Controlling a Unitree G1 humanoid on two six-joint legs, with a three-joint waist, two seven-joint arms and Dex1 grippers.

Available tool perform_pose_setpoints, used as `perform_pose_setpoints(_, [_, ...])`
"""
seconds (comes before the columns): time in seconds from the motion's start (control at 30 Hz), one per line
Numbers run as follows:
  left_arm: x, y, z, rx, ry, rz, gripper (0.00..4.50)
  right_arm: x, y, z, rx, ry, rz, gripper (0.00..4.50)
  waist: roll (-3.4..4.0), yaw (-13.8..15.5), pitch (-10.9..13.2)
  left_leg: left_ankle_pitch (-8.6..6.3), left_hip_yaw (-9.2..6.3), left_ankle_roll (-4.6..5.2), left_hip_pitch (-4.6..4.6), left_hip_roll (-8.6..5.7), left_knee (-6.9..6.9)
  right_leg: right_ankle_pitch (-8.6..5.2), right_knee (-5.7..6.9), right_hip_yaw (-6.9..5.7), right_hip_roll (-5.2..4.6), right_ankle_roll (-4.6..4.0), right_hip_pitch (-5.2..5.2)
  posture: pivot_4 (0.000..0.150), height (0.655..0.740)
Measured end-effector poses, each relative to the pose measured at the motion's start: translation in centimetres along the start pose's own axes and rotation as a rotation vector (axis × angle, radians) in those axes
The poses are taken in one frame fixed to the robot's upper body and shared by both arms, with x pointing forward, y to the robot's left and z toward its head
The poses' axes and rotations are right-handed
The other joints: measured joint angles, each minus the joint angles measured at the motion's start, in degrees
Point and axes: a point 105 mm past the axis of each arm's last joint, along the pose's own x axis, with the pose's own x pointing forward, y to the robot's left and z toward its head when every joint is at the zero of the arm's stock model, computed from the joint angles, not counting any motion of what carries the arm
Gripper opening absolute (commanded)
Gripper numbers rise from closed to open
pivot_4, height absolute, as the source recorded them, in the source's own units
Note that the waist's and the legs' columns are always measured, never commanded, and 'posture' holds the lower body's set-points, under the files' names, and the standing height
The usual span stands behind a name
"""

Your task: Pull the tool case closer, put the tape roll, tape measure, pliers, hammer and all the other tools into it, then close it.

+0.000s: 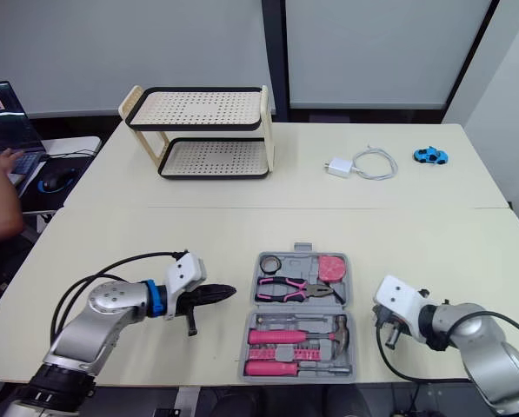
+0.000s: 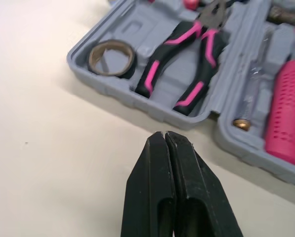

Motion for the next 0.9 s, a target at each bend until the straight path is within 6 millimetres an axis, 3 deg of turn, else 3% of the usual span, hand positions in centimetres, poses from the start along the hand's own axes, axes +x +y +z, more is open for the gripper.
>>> perform_pose_setpoints(0.13, [0.6,-4.2,0.6,0.056,-0.002,-0.231,0.0,-1.0,-0.2,1.1,0.049,-0.073,-0.045,0.01,0.05,-0.12,-0.03,0.0,0.03,0.0,0.03,0.01,-0.03,0.0,-0.01,0.03,0.01,0.0,0.02,0.15,0.74])
perform_pose_setpoints(0.23, [1.9,-5.5,0.1,0.066,-0.003,-0.299,0.0,-1.0,-0.3,0.8,0.112,-0.056,-0.056,0.01,0.05,-0.05,-0.02,0.0,0.01,0.02,0.04,-0.01,0.0,0.0,0.02,-0.02,0.05,-0.01,0.06,0.15,0.74])
perform_pose_setpoints(0.5, [5.3,-5.1,-0.9,0.1,-0.007,-0.294,0.0,-0.5,-0.6,1.3,0.18,-0.071,-0.088,0.01,0.05,-0.05,-0.03,-0.01,0.01,0.03,0.06,-0.1,0.02,0.0,0.0,-0.02,0.07,0.0,0.09,0.15,0.74])
perform_pose_setpoints(0.67, [5.7,-5.1,-2.0,0.113,0.02,-0.301,0.0,-0.4,-0.5,1.3,0.179,-0.072,-0.091,0.01,0.06,-0.16,-0.03,-0.01,-0.01,0.03,0.06,-0.08,0.0,0.0,0.01,-0.03,0.07,0.0,0.06,0.15,0.74])
perform_pose_setpoints(0.9, [5.8,-6.1,-1.3,0.137,-0.017,-0.326,0.0,-0.4,-0.5,1.4,0.18,-0.076,-0.09,0.01,0.06,-0.09,-0.03,-0.01,-0.02,0.03,0.06,-0.05,0.01,0.0,0.01,-0.02,0.06,0.0,0.08,0.15,0.74])
